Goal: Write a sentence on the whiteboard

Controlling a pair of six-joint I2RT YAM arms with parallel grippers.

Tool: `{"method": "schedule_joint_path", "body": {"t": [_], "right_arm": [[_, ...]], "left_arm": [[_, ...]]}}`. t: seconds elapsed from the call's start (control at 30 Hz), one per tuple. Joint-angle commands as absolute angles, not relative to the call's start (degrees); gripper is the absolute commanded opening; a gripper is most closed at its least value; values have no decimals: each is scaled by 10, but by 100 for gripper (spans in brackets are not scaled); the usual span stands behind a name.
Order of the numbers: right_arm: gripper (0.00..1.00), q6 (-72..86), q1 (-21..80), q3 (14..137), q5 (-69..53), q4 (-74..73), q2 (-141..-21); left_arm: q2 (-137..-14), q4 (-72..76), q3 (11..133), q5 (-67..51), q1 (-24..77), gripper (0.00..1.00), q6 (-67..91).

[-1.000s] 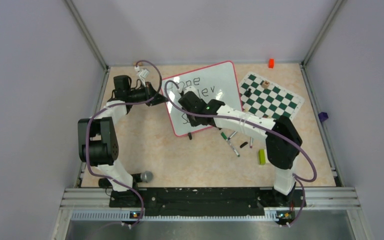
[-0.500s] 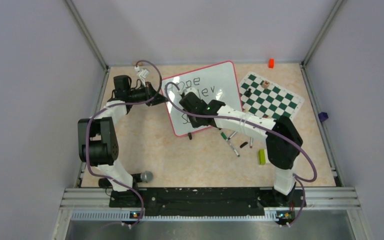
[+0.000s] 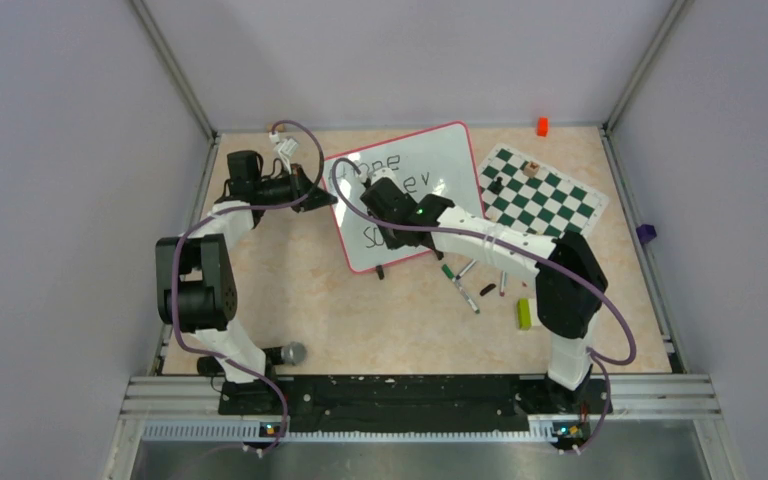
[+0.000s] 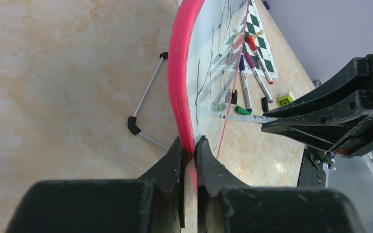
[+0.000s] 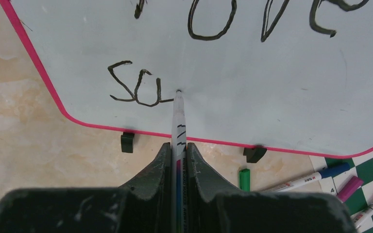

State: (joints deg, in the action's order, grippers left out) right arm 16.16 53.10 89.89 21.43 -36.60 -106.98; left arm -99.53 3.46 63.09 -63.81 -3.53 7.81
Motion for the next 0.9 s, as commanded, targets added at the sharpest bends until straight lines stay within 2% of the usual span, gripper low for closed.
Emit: {"method": "schedule_joint_path", "body": {"t": [0.0, 0.87], "right_arm": [[0, 155, 520, 947, 215, -355, -1042], [0, 155, 505, 948, 236, -354, -1080]], "left_arm": [[-1013, 39, 616, -543, -23, 0, 11], [-1013, 39, 617, -543, -23, 0, 11]]}}
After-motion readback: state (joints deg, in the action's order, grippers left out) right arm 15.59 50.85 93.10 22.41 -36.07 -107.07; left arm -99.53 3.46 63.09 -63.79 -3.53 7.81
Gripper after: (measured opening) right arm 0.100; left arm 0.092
